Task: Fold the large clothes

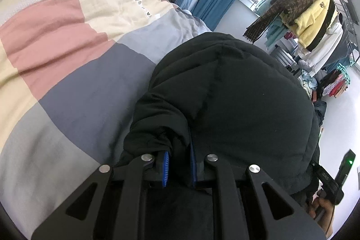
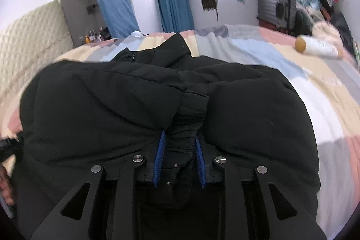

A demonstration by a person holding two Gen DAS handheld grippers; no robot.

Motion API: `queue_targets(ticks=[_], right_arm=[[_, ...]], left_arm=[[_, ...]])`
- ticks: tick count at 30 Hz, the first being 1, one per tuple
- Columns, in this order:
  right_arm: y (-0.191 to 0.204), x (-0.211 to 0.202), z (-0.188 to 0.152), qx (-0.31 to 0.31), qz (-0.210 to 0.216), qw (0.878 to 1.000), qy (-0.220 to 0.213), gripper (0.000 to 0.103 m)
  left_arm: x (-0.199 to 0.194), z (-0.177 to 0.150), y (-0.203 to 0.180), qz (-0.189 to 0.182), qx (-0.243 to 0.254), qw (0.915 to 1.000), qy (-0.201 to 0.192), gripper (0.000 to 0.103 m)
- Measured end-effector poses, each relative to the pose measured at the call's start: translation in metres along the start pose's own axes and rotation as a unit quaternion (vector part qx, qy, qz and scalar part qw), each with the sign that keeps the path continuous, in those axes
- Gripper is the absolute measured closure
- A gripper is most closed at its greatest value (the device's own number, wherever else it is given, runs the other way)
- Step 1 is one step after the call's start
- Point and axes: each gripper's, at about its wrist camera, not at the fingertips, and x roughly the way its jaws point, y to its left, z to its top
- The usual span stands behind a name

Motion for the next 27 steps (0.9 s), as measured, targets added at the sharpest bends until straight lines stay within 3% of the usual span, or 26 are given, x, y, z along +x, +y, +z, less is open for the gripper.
queue_targets(ticks=[4,6,7,8,10,12,15,17,20,23,25,27], right_arm=[[-0.008,-0.044,-0.013,-0.009,0.013,1.0,-0.015,0.063],[-0.01,-0.066,-0.021,-0.032,0.002,0.999,-0.025,0.045],[-0.012,-0.073,-0.024,-0.038,-0.006,0.999,-0.03,0.031],[-0.018,-0.083,-0.03,-0.044,-0.021,0.998,-0.038,0.027],[-0.034,-0.091,-0.04,-0.033,-0.039,0.998,-0.037,0.027],[-0.05,-0.09,-0.047,-0.018,-0.063,0.998,-0.025,0.025],[-0.074,-0.075,-0.064,0.005,-0.092,0.996,0.02,0.022],[-0.083,-0.066,-0.071,0.013,-0.107,0.993,0.039,0.021],[-0.082,-0.051,-0.076,-0.006,-0.12,0.991,0.056,0.022],[-0.067,-0.044,-0.073,-0.051,-0.133,0.989,0.031,0.022],[-0.06,-0.043,-0.065,-0.068,-0.148,0.987,0.001,0.022],[-0.055,-0.042,-0.053,-0.062,-0.155,0.986,-0.025,0.022]], left_arm=[[-0.004,0.0,0.005,-0.019,-0.021,0.9996,0.006,0.086],[-0.006,-0.001,0.006,-0.024,-0.03,0.9992,0.008,0.083],[-0.007,-0.001,0.007,-0.028,-0.033,0.999,0.008,0.083],[-0.009,-0.002,0.008,-0.031,-0.035,0.9989,0.009,0.08],[-0.01,-0.003,0.009,-0.036,-0.039,0.9985,0.014,0.067],[-0.009,-0.004,0.009,-0.049,-0.049,0.9972,0.029,0.048],[-0.011,-0.007,0.005,-0.059,-0.049,0.9966,0.03,0.03],[-0.011,-0.008,0.002,-0.068,-0.052,0.9959,0.029,0.027],[-0.007,-0.008,0.004,-0.067,-0.059,0.9956,0.028,0.027],[-0.003,-0.008,0.005,-0.063,-0.062,0.9957,0.028,0.029],[-0.003,-0.006,0.005,-0.058,-0.064,0.996,0.024,0.038],[-0.005,-0.004,0.005,-0.05,-0.058,0.9969,0.015,0.06]])
